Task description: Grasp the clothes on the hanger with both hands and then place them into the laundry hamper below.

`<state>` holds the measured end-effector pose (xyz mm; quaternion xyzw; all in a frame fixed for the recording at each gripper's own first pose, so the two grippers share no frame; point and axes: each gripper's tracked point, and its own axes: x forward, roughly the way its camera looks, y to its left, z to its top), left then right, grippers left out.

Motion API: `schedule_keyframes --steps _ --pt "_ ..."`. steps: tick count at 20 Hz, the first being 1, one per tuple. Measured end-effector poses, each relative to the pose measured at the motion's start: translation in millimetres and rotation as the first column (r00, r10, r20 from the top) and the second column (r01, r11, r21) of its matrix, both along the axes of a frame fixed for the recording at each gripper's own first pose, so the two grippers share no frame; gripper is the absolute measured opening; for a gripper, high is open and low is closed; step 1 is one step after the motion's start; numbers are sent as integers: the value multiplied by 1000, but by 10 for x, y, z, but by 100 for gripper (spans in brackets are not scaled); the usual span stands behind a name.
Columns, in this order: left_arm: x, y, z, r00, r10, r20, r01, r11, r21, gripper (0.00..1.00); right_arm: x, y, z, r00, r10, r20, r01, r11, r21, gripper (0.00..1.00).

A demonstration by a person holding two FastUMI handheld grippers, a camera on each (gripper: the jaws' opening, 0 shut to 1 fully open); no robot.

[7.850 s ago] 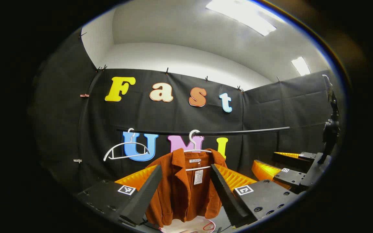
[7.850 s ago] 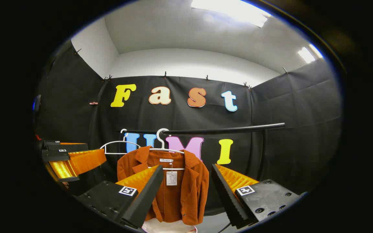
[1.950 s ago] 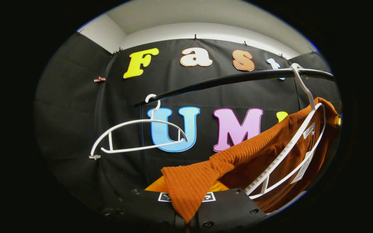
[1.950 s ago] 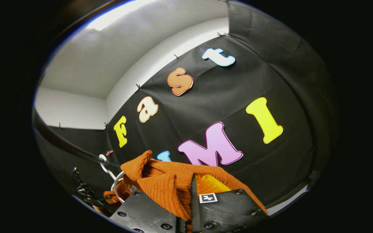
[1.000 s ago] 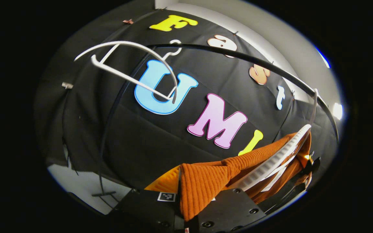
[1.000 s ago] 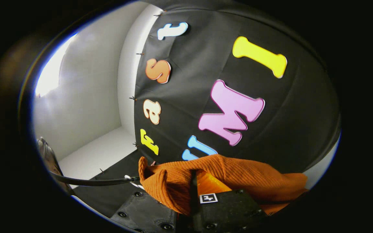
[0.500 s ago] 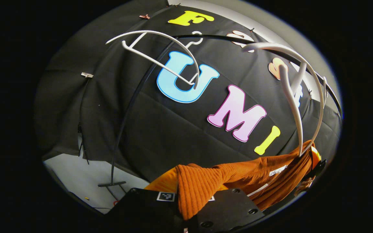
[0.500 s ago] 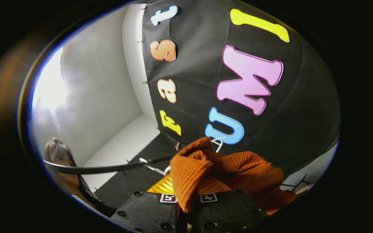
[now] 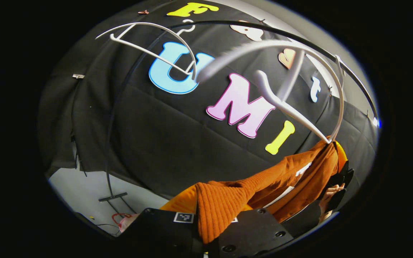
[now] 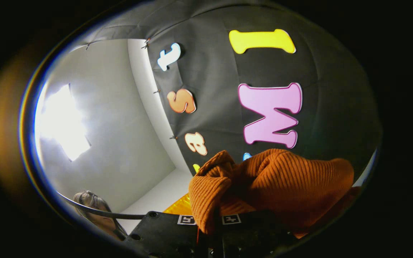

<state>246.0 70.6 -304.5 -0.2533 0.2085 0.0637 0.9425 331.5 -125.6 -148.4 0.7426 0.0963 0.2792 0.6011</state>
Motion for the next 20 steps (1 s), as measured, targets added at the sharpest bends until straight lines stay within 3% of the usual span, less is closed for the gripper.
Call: schedule_keyframes --steps 3,4,7,10,13,14,17,20 --pt "-64 -77 -106 1000 -5 -27 6 999 46 12 62 72 -582 991 -19 -134 -3 986 -166 15" --pt "-118 -95 -162 999 -8 -41 10 998 55 12 22 116 -785 985 -16 -174 -26 972 -234 10" --pt "-248 -141 -313 997 3 -75 0 1000 32 12 -156 219 -1201 958 1 -285 -107 928 -356 10" --pt "-363 -208 -460 994 17 -106 -20 1000 -23 12 -425 540 -1434 931 78 -355 -217 903 -372 10" --pt "-397 -258 -526 990 0 -139 -5 999 -35 12 -798 1136 -1523 891 222 -395 -366 868 -337 10" --pt "-404 -294 -554 989 -5 -146 0 999 -35 12 -957 1359 -1544 869 274 -412 -420 849 -321 15" --pt "-429 -370 -506 990 -14 -137 7 999 -49 12 -1424 1899 -1523 806 407 -429 -548 788 -281 15" --pt "-462 -386 -522 989 -16 -148 9 999 -46 12 -1749 2164 -1611 762 454 -461 -613 735 -290 16"
